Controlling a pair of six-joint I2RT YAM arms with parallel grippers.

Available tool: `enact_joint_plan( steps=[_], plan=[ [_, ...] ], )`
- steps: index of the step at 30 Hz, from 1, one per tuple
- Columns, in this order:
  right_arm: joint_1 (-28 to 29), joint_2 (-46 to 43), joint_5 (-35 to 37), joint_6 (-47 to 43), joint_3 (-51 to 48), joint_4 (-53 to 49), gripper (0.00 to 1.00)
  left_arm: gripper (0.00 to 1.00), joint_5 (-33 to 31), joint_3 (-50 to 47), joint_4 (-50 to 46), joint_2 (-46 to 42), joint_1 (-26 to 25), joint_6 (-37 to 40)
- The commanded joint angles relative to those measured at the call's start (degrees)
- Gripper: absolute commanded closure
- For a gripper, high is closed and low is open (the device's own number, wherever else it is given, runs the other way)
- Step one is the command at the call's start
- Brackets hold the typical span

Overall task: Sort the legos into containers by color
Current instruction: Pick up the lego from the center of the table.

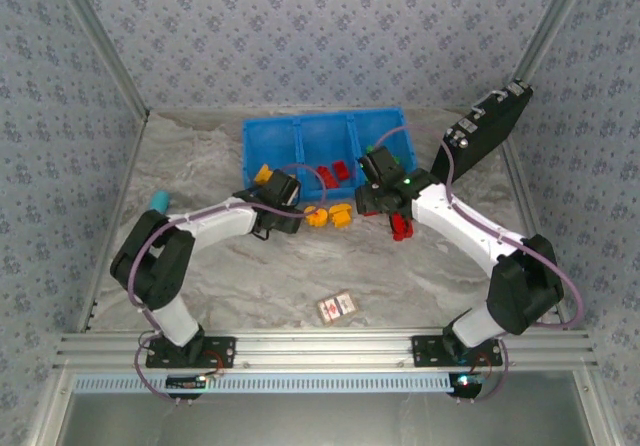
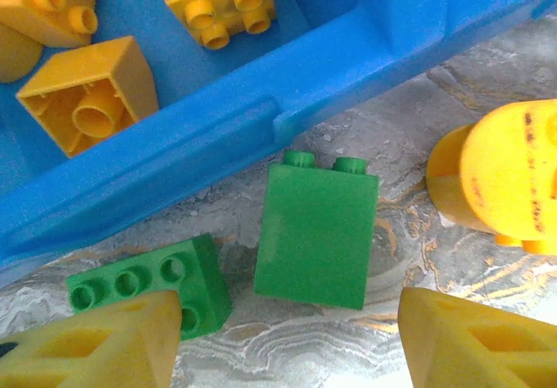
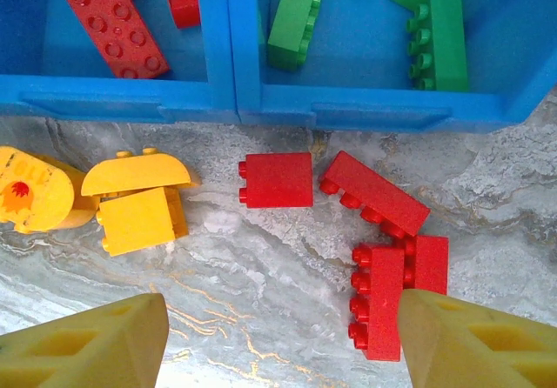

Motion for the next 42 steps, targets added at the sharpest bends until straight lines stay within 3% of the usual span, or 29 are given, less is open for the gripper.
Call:
enact_joint_plan(
  steps=[1, 15, 19, 25, 34, 42],
  plan=[
    [0.4, -0.2, 1.6, -0.4, -0.1, -1.3, 0.28, 0.33, 1.8, 2.2, 1.4, 2.2, 0.2, -0.7],
    [0.3, 2.0, 1.3, -0.9, -0.1, -0.5, 0.28, 0.41, 3.7, 5.3, 1.3, 7.9, 0.2, -0.9],
    [0.3, 2.7, 1.3, -1.0, -0.1, -0.3, 0.28, 0.56, 4.3, 6.2, 0.8, 8.6, 0.2, -0.7],
    [0.3, 3.5, 1.1, -1.1, -0.1, 0.1, 0.28, 0.67, 4.7, 7.0, -0.3, 8.8, 0.2, -0.5],
    [-0.3, 2.1, 1.0, -0.5, -3.0, 1.3, 0.28, 0.71, 5.5, 8.6, -7.4, 2.1, -1.0, -1.0],
    [-1.8, 0.4, 0.8, 0.1, -5.6, 2.9, 0.28, 0.71, 10.1, 18.1, -10.3, -2.5, -6.0, -1.9]
  ],
)
